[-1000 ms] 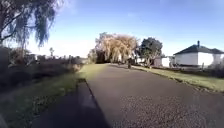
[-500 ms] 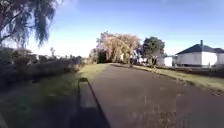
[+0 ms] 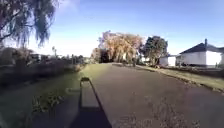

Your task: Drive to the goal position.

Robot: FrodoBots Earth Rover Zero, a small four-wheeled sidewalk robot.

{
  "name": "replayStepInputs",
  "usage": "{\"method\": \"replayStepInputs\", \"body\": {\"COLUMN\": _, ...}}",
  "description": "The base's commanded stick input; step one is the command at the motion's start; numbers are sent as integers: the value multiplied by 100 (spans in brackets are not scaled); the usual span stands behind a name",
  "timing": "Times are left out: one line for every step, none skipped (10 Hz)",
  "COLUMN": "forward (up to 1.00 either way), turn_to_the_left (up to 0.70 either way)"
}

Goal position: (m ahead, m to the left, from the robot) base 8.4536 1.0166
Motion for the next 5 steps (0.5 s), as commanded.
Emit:
{"method": "replayStepInputs", "body": {"forward": 100, "turn_to_the_left": 0}}
{"method": "replayStepInputs", "body": {"forward": 100, "turn_to_the_left": 0}}
{"method": "replayStepInputs", "body": {"forward": 100, "turn_to_the_left": 0}}
{"method": "replayStepInputs", "body": {"forward": 100, "turn_to_the_left": 0}}
{"method": "replayStepInputs", "body": {"forward": 100, "turn_to_the_left": 0}}
